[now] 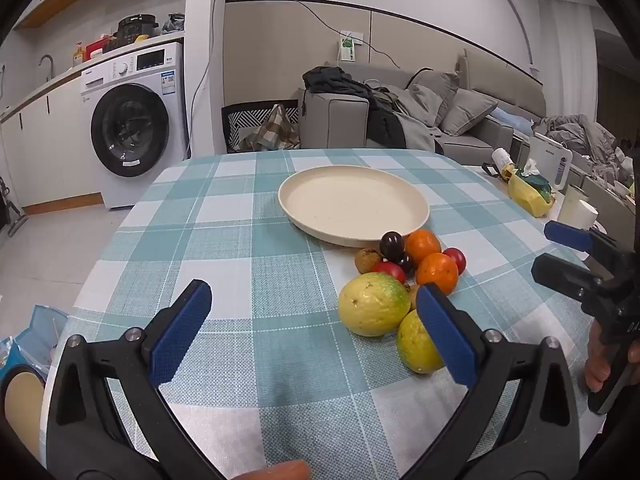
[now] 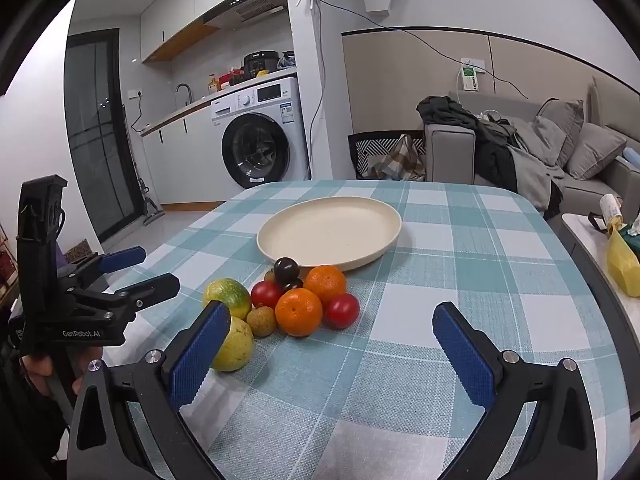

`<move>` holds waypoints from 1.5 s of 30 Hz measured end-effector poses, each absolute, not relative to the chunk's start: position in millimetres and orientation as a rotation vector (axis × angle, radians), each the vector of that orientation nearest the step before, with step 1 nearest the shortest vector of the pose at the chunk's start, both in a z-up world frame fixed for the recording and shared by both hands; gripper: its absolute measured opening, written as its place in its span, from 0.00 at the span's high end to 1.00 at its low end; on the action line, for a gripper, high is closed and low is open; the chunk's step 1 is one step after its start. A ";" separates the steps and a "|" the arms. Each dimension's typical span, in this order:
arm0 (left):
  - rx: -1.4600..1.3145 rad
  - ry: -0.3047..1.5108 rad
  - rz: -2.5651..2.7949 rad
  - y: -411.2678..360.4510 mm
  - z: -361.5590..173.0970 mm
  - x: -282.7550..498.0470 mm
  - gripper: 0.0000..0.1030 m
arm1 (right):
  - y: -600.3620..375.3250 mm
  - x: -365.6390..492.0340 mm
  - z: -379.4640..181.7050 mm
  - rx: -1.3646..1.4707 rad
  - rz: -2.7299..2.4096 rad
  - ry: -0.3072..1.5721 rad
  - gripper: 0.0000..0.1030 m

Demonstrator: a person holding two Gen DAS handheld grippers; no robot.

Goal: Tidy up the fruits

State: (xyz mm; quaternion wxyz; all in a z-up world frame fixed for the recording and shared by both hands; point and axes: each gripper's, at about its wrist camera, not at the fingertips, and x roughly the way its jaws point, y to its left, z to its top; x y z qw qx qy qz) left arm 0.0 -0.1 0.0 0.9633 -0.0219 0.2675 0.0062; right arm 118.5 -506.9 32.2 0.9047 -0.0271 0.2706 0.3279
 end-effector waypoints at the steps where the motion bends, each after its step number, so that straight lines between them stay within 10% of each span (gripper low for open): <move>1: -0.046 0.538 0.013 -0.1 0.0 -0.2 0.01 | -507.9 118.5 32.2 -0.058 0.675 0.560 0.00; 45: -0.052 0.552 0.008 -0.1 -0.1 0.4 0.01 | -500.3 113.3 33.5 -0.105 0.673 0.562 0.00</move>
